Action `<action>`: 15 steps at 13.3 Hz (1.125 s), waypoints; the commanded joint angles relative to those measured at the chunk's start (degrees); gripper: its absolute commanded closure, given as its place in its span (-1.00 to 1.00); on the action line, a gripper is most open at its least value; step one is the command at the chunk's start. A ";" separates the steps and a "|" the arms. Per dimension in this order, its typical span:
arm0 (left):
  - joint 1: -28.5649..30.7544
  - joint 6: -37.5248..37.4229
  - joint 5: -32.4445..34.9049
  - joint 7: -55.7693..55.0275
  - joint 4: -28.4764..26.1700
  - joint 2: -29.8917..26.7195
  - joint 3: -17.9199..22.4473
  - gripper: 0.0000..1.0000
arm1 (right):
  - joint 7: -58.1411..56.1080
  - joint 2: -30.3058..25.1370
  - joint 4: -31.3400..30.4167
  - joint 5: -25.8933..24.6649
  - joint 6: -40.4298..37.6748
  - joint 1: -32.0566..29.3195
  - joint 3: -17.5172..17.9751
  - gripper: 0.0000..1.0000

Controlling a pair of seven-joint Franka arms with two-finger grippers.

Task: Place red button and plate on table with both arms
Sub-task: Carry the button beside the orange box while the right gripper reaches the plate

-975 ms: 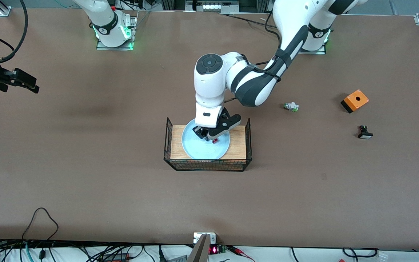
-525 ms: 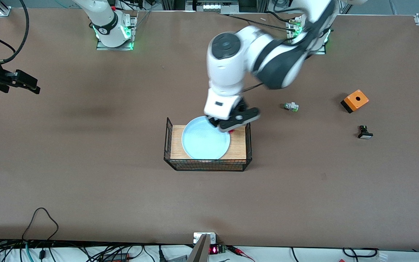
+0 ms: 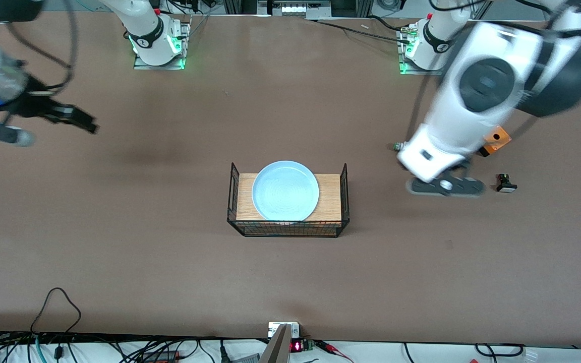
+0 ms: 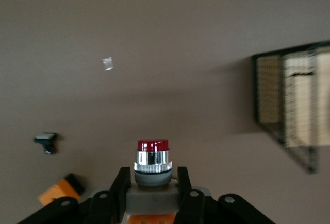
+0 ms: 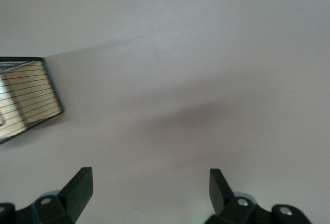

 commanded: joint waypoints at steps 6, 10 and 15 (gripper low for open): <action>11.08 20.87 -1.25 36.24 -23.80 -2.18 8.24 0.69 | 45.66 10.87 6.96 4.15 6.94 22.46 -0.38 -1.00; 12.48 40.99 -1.34 36.98 -37.34 0.19 9.58 0.67 | 58.71 21.43 11.21 4.15 18.96 27.14 -0.38 -1.00; 12.75 57.02 -7.03 35.39 -46.59 3.35 9.67 0.63 | 60.49 28.99 11.21 4.06 24.27 27.85 -0.47 -1.00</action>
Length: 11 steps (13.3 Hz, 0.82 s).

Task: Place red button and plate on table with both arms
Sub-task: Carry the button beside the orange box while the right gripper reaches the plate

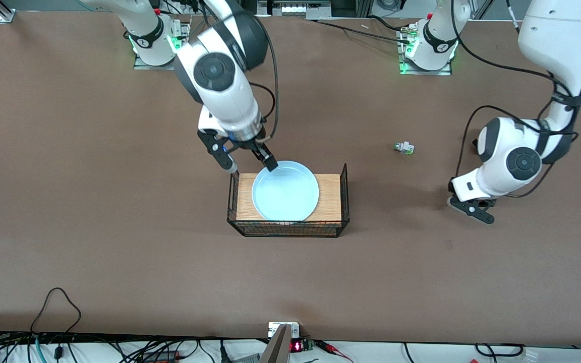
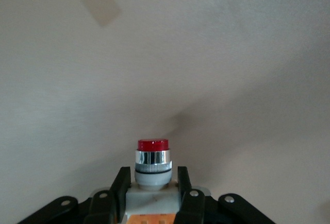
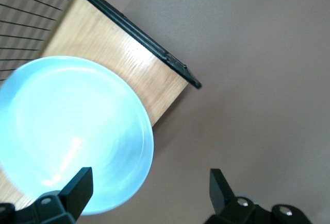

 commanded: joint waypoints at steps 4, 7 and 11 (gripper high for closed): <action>0.22 3.70 -6.11 0.46 -3.02 -1.11 -0.01 -1.00 | 1.05 4.29 1.79 -0.06 -0.14 0.51 -0.69 -1.00; 0.13 -5.75 -6.11 0.11 0.30 -6.55 -0.01 -1.00 | 1.05 4.99 1.70 -0.24 -0.14 0.60 -0.77 -0.92; -0.30 -33.84 -6.20 -3.56 15.13 -11.13 0.08 -1.00 | 0.96 5.08 1.62 -0.24 -0.14 0.60 -0.77 -0.44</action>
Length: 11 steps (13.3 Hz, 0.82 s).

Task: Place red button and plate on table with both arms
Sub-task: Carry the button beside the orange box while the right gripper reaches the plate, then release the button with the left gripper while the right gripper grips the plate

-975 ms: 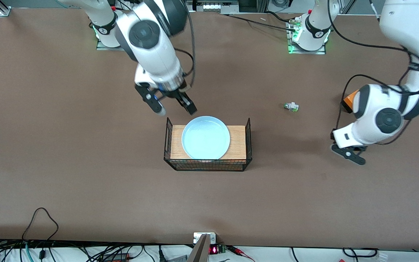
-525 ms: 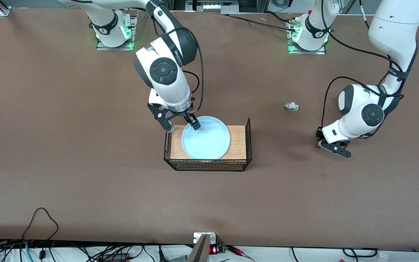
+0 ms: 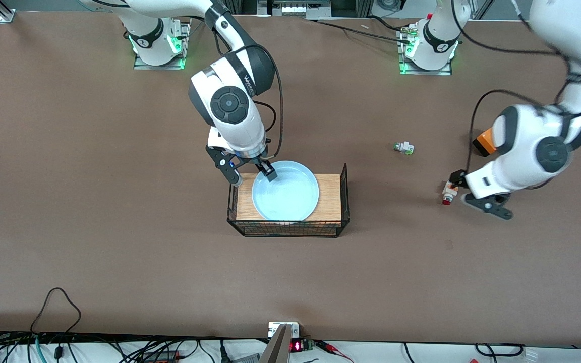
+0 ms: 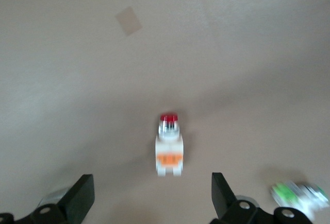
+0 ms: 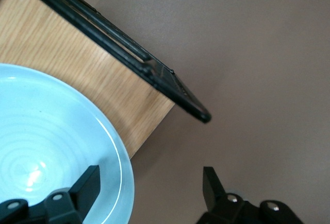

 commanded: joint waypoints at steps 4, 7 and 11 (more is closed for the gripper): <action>-1.98 -33.51 -0.97 -11.39 19.31 -4.62 0.24 -1.00 | -0.18 0.85 1.01 -0.14 -0.34 0.24 -0.51 0.24; -5.23 -33.73 -1.14 -11.94 19.94 -9.19 4.80 -1.00 | -0.36 0.85 0.05 -0.31 1.67 0.60 -0.51 0.71; -8.83 -28.45 -2.01 -12.11 19.94 -12.45 8.84 -1.00 | -3.60 0.85 -0.04 0.13 3.00 0.33 -0.42 1.00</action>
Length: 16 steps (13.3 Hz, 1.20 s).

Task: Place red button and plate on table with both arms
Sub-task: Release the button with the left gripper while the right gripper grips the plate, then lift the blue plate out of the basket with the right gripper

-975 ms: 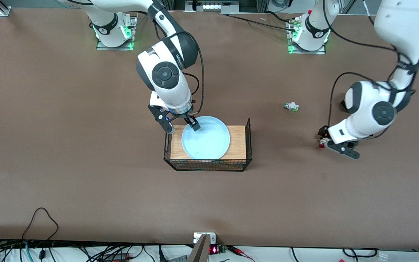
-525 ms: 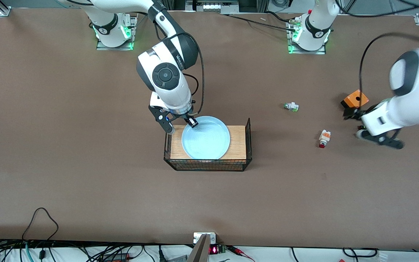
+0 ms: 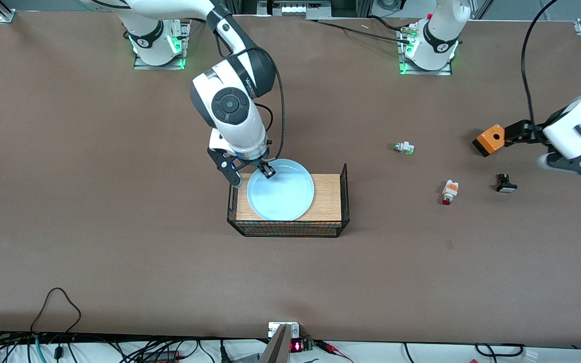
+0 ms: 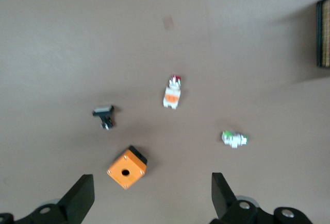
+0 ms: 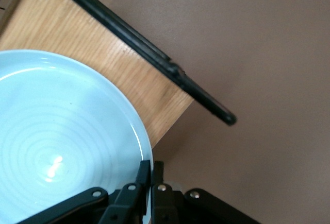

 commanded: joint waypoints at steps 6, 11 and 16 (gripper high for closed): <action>-4.13 1.18 -3.11 -1.38 -3.32 -4.73 6.28 -1.00 | -3.25 -3.41 0.35 0.68 -2.08 2.48 -0.18 1.00; -4.31 2.85 -3.02 -6.40 -8.52 -8.96 6.01 -1.00 | -3.77 -12.02 0.52 0.76 -12.01 1.97 -0.45 1.00; -4.31 3.56 -2.85 -6.39 -7.46 -8.08 5.84 -1.00 | -9.73 -18.27 0.52 0.94 -15.71 -3.90 -1.06 1.00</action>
